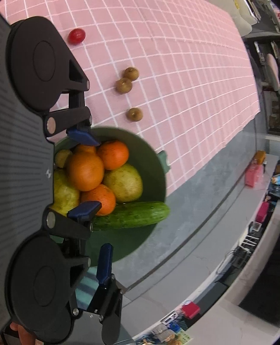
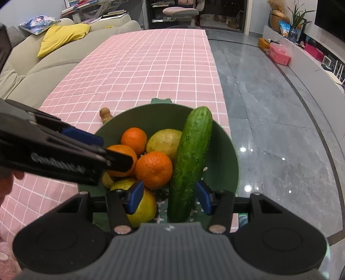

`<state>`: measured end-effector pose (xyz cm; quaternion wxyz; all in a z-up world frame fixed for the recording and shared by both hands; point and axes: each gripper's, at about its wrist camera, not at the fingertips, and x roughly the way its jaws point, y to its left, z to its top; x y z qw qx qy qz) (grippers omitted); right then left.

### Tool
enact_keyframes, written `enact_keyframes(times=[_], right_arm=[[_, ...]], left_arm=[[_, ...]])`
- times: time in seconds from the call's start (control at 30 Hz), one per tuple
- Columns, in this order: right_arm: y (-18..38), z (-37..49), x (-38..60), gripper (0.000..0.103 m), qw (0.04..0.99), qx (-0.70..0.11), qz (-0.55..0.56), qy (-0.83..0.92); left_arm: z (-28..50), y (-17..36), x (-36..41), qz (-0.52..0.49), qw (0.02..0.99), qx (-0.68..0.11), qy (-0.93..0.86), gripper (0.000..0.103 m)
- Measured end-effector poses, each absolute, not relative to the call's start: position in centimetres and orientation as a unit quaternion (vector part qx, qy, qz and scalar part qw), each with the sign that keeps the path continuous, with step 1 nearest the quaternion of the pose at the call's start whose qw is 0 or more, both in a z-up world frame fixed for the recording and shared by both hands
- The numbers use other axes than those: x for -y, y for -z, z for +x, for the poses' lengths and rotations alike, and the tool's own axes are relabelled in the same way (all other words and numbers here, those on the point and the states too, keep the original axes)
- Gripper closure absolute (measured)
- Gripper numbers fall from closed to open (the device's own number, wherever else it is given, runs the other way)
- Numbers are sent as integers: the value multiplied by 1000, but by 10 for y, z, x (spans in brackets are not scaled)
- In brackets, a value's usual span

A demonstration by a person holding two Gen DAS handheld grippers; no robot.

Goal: Organize fruits
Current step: 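Lower both oranges into the colander and open both tools, then withdraw both tools and move the left tool toward the red cherry tomato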

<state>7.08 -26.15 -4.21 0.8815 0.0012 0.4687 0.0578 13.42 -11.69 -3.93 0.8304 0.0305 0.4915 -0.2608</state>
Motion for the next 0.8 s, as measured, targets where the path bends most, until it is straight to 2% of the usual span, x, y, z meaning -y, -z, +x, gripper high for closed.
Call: enact_keyframes(times=[0.17,0.27,0.43,0.67,0.8], right_arm=[[29,69,256,48,892,-448,-2,-53],[20,69,252,42,901,-431,-3,-47],[7,73,238,42,911,-410,1,-51],[1,80,203,42,914,-396,-18,-87],[2,83,181,43,912,-387,-55,-123]], left_arm=[[129,20,100,22,850,-464,249,34],[127,10,89,25,865,-443,234,34],[121,-2,61,22,893,-404,194,34],[121,4,14,-6,903,-405,141,35],[116,13,1,36,905,-403,132,37]])
